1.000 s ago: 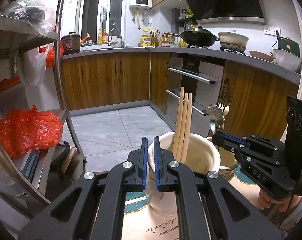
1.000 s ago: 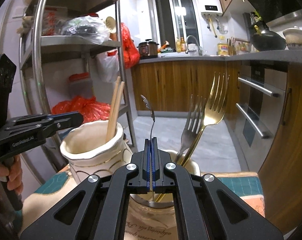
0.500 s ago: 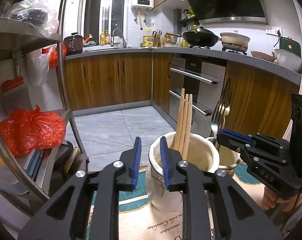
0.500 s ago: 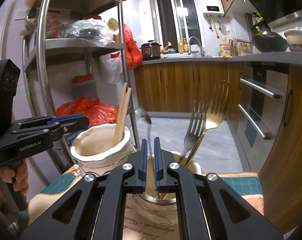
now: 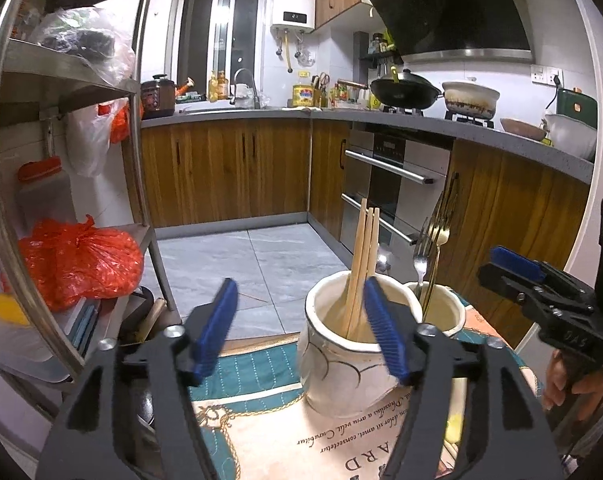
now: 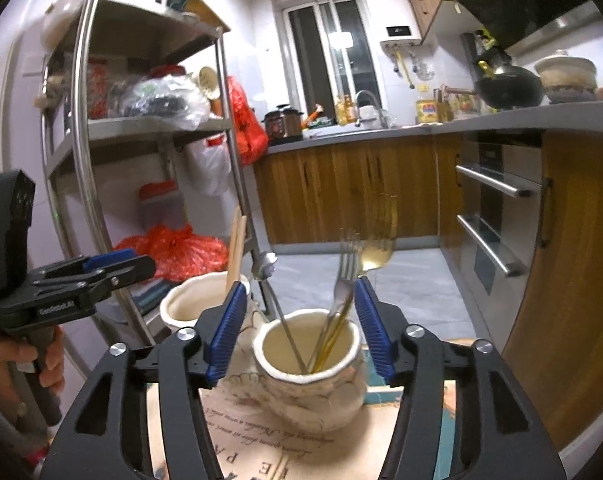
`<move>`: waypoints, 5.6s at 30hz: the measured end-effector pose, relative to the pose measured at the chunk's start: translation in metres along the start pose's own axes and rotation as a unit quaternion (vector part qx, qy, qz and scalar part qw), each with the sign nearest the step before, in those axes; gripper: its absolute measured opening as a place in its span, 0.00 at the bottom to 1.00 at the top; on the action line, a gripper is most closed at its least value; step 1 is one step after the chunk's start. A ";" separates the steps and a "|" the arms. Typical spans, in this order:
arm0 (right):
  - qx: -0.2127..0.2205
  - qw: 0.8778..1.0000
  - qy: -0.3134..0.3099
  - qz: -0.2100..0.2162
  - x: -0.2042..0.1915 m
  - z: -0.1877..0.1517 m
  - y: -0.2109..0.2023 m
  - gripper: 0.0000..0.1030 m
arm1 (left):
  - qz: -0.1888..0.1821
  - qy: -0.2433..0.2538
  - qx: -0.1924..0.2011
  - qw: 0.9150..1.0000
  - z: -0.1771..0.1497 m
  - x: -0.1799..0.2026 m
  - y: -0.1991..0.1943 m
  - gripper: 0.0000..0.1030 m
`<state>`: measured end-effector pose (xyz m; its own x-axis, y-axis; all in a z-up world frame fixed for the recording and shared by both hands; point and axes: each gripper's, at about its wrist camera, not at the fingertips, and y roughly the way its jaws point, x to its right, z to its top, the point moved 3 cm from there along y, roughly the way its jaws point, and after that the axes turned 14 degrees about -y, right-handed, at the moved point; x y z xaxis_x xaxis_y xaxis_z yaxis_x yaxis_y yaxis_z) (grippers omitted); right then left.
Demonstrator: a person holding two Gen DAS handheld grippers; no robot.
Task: Organize utensils
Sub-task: 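Move both open tools back over the spatulas and chopsticks on the mat, then grasp a green-handled yellow spatula with the right tool, then grasp another wooden chopstick with the left tool while the right holds the spatula up, then drop the chopstick in the tall holder with left tool while right drops spatula in short holder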
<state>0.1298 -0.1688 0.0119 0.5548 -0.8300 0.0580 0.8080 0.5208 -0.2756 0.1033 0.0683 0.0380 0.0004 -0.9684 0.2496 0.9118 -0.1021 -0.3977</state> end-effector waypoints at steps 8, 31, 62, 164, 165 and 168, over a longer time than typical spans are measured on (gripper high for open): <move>0.013 1.000 0.018 -0.019 0.009 -0.001 -0.038 0.95 | 0.001 -0.008 0.021 1.000 0.000 0.000 -0.028 0.94; -0.063 0.996 -0.004 -0.056 0.006 -0.041 -0.073 0.95 | -0.005 0.012 -0.039 0.999 -0.057 0.010 -0.051 0.95; -0.230 0.972 -0.054 0.002 -0.066 -0.108 -0.036 0.68 | -0.013 0.024 -0.139 0.990 -0.138 0.005 -0.035 0.95; -0.106 0.993 0.026 0.034 -0.021 -0.055 -0.074 0.10 | -0.075 0.108 -0.145 0.981 -0.138 0.046 -0.037 0.04; -0.103 0.994 0.024 0.032 -0.021 -0.052 -0.073 0.10 | -0.078 0.099 -0.133 0.983 -0.132 0.043 -0.037 0.04; -0.095 0.995 0.019 0.027 -0.019 -0.043 -0.070 0.10 | -0.087 0.088 -0.093 0.988 -0.115 0.039 -0.044 0.04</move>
<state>0.0540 -0.1980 -0.0113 0.5856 -0.8106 0.0025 0.7230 0.5210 -0.4536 0.0156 0.0090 -0.0362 -0.2356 -0.9556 0.1768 0.8010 -0.2940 -0.5214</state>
